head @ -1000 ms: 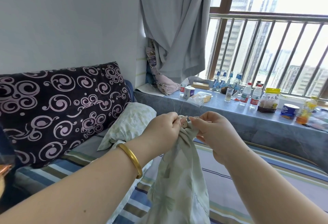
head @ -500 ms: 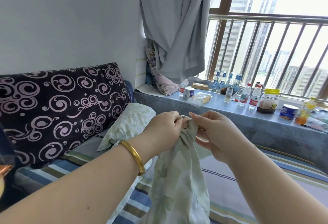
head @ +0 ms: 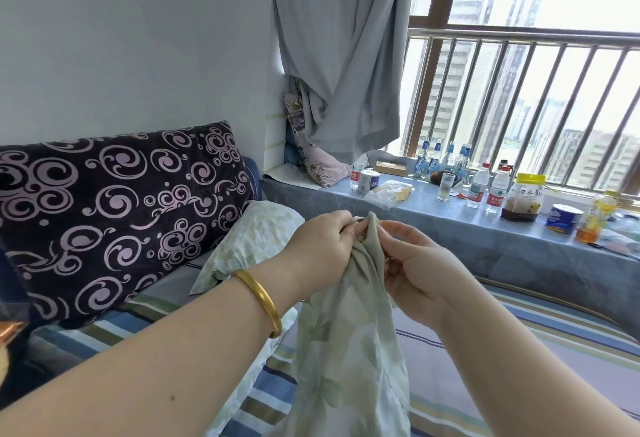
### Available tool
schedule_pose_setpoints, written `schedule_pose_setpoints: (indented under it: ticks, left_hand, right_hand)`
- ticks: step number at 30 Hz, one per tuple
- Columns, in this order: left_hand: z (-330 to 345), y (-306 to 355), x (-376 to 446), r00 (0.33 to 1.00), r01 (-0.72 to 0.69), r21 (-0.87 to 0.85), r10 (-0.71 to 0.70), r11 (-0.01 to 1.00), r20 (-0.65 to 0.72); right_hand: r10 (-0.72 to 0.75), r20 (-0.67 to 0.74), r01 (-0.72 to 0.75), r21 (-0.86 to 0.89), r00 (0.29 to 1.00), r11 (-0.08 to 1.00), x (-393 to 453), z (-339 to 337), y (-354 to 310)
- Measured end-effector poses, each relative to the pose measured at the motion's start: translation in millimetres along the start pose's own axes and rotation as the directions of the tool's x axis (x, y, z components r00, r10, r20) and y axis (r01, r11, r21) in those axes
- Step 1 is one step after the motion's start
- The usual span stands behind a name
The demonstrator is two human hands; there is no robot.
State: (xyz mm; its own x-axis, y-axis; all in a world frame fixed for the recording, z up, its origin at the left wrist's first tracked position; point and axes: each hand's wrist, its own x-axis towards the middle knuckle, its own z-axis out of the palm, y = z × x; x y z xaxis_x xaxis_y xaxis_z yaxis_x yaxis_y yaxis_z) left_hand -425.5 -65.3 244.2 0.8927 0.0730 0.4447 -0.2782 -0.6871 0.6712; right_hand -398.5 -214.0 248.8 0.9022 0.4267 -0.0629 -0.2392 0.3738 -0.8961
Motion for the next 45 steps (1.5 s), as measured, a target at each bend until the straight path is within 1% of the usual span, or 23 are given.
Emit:
schedule_pose_setpoints:
  ticks: [3, 9, 11, 13, 14, 15, 17, 18, 20, 21, 23, 25, 26, 28, 30, 31, 32, 33, 34, 36, 38, 41, 45]
  left_hand:
    - [2, -2, 1, 1.0, 0.002, -0.123, -0.003, 0.992, -0.008]
    - [4, -6, 3, 0.999, 0.007, -0.261, 0.006, 0.965, 0.049]
    - [4, -7, 4, 0.998, 0.033, -0.303, -0.014, 0.952, 0.065]
    - [3, -9, 3, 0.994, 0.082, -0.349, -0.051, 0.934, 0.099]
    - [4, -10, 3, 0.989, 0.123, -0.367, -0.082, 0.922, 0.125]
    - [4, -9, 2, 0.98, 0.178, -0.378, -0.128, 0.908, 0.154]
    - [7, -6, 2, 0.95, 0.304, -0.369, -0.253, 0.878, 0.181]
    - [10, -5, 3, 0.937, 0.348, -0.361, -0.305, 0.865, 0.17]
    - [11, -2, 4, 0.915, 0.404, -0.364, -0.373, 0.84, 0.155]
    - [11, -1, 5, 0.9, 0.436, -0.378, -0.406, 0.817, 0.161]
    - [7, 1, 6, 0.867, 0.493, -0.429, -0.464, 0.756, 0.18]
    - [5, -1, 6, 0.847, 0.525, -0.465, -0.492, 0.712, 0.202]
    - [4, -2, 5, 0.848, 0.522, -0.482, -0.487, 0.704, 0.208]
    - [4, -2, 4, 0.873, 0.48, -0.535, -0.441, 0.696, 0.209]
    - [6, -1, 3, 0.905, 0.419, -0.584, -0.373, 0.696, 0.204]
    - [6, 1, 3, 0.921, 0.384, -0.606, -0.337, 0.696, 0.197]
    - [7, 1, 3, 0.936, 0.348, -0.622, -0.3, 0.701, 0.185]
    - [7, 3, 3, 0.948, 0.316, -0.628, -0.268, 0.711, 0.174]
    - [8, 4, 2, 0.956, 0.291, -0.625, -0.243, 0.724, 0.163]
    - [8, 5, 0, 0.965, 0.262, -0.623, -0.222, 0.737, 0.143]
    - [6, 1, -1, 0.965, 0.258, -0.632, -0.225, 0.731, 0.134]
    - [5, -4, 4, 0.952, 0.306, -0.594, -0.255, 0.744, 0.171]
    - [7, -7, 10, 0.9, 0.413, -0.573, -0.413, 0.708, 0.137]
  right_hand:
    - [-0.006, 0.036, 0.004, 0.076, 0.999, 0.997, 3, 0, 7]
    - [-0.007, 0.031, 0.005, 0.07, 0.999, 0.998, 2, 6, 12]
    - [-0.022, -0.027, 0.021, -0.02, 0.999, 1.0, 1, 9, 12]
    - [-0.088, -0.106, 0.065, -0.204, 0.99, 0.977, 1, 8, 11]
    - [-0.149, -0.143, 0.094, -0.334, 0.978, 0.938, 2, 7, 11]
    - [-0.24, -0.165, 0.131, -0.493, 0.957, 0.86, 3, 6, 10]
    - [-0.458, -0.128, 0.194, -0.783, 0.879, 0.591, 2, 5, 9]
    - [-0.539, -0.066, 0.22, -0.867, 0.84, 0.448, 1, 6, 10]
    - [-0.612, 0.06, 0.245, -0.943, 0.789, 0.224, -1, 6, 13]
    - [-0.622, 0.099, 0.251, -0.954, 0.777, 0.162, -1, 5, 14]
    - [-0.624, 0.149, 0.29, -0.948, 0.767, 0.13, -1, 3, 15]
    - [-0.609, 0.167, 0.338, -0.924, 0.776, 0.178, 0, 2, 12]
    - [-0.59, 0.146, 0.35, -0.904, 0.794, 0.246, 0, 1, 9]
    - [-0.503, 0.037, 0.317, -0.816, 0.864, 0.484, -2, 0, 2]
    - [-0.299, -0.055, 0.217, -0.568, 0.953, 0.794, -4, 1, -3]
    - [-0.167, -0.063, 0.13, -0.384, 0.984, 0.914, -5, 2, -3]
    - [-0.044, -0.053, 0.032, -0.225, 0.998, 0.974, -7, 4, -4]
    - [0.058, -0.046, -0.063, -0.122, 0.997, 0.99, -7, 6, -5]
    - [0.129, -0.052, -0.132, -0.075, 0.99, 0.988, -8, 8, -6]
    - [0.178, -0.087, -0.186, -0.094, 0.98, 0.978, -7, 9, -9]
    - [0.168, -0.103, -0.184, -0.177, 0.98, 0.967, -7, 8, -13]
    - [0.174, -0.064, -0.185, -0.361, 0.983, 0.914, -8, 6, -15]
    - [0.261, 0.041, -0.189, -0.585, 0.964, 0.789, -15, -1, -10]
